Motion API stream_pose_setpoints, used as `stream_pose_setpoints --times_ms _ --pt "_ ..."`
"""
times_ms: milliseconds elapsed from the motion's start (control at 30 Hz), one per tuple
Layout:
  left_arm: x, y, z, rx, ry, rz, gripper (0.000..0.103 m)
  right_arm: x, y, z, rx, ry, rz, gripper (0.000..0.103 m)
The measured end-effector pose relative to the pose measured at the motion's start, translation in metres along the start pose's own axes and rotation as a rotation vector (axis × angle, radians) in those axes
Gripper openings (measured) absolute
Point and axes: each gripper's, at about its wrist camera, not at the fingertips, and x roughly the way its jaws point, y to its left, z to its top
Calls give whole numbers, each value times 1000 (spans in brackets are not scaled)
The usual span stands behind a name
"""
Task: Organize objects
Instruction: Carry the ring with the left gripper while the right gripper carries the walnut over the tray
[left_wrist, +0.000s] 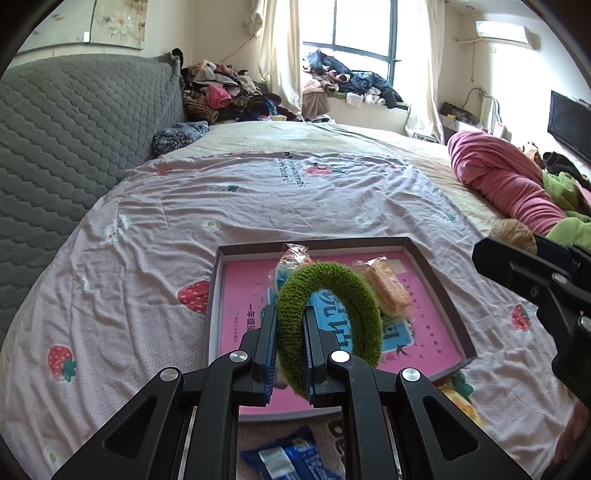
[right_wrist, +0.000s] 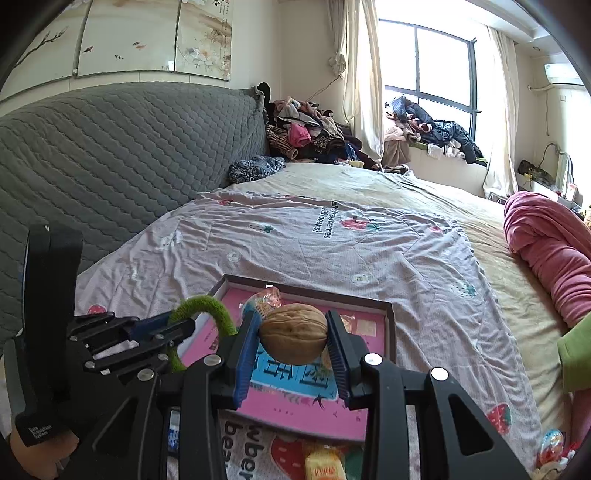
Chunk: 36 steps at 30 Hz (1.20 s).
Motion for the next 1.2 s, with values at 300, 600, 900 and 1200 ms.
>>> stream_pose_setpoints --times_ms 300,600,900,1200 --pt "20 6 4 -5 -19 -5 13 28 3 0 15 -10 7 37" --pt "34 13 2 -7 -35 -7 13 45 1 -13 10 -16 -6 37" --pt "50 17 -8 -14 -33 5 13 66 -3 -25 6 -8 -9 37" --pt "53 21 -11 -26 -36 10 13 74 1 -26 -10 -8 11 37"
